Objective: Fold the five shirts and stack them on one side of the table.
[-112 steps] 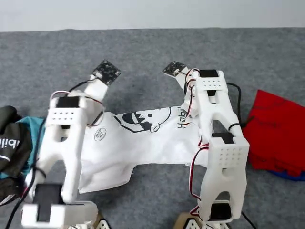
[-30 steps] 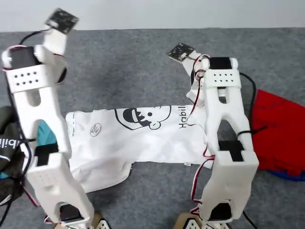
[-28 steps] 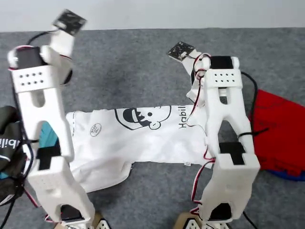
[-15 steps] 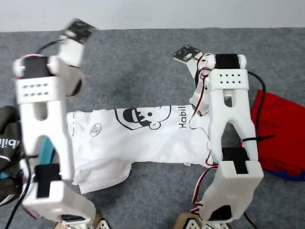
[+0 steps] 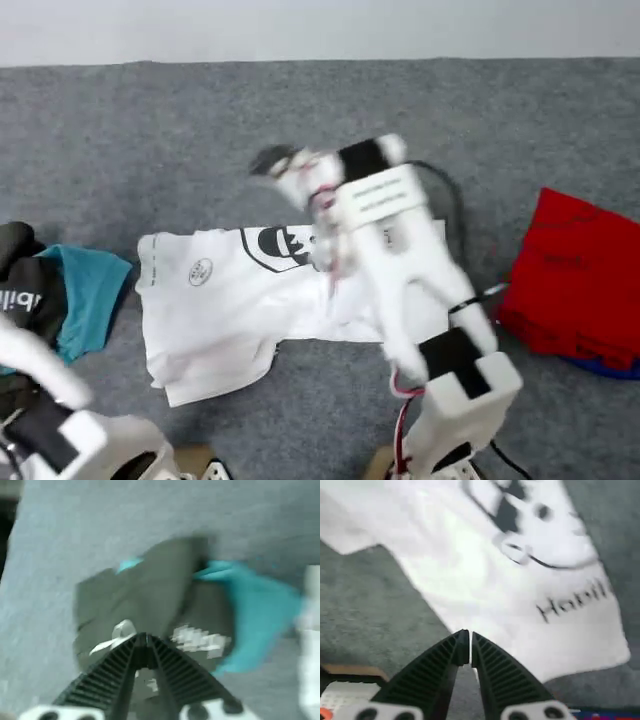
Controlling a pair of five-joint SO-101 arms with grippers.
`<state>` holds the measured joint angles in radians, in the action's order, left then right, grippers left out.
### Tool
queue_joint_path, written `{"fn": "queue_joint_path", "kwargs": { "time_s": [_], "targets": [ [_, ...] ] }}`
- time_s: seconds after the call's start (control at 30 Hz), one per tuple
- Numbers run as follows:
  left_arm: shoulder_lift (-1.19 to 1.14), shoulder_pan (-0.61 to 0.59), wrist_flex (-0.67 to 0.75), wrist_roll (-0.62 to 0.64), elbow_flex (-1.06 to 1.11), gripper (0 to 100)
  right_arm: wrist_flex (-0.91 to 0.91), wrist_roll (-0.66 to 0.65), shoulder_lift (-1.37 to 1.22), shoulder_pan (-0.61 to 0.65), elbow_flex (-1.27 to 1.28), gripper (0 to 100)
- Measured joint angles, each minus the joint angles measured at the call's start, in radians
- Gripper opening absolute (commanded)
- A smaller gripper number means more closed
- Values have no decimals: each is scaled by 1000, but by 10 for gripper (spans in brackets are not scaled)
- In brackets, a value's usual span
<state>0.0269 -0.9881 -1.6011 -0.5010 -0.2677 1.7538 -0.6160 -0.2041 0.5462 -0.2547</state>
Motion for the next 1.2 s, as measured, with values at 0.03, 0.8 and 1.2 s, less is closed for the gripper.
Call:
{"fn": "queue_joint_path", "kwargs": {
  "time_s": [0.03, 0.8, 1.2],
  "targets": [
    [-20, -52, 28, -14, 8, 8, 0, 17, -2, 40, 6, 106],
    [-324, -451, 203, -77, 14, 8, -187, 95, -247, 588, 12, 122],
    [-324, -451, 204, -83, 14, 8, -341, 97, -408, 586, 11, 122]
  ]
}}
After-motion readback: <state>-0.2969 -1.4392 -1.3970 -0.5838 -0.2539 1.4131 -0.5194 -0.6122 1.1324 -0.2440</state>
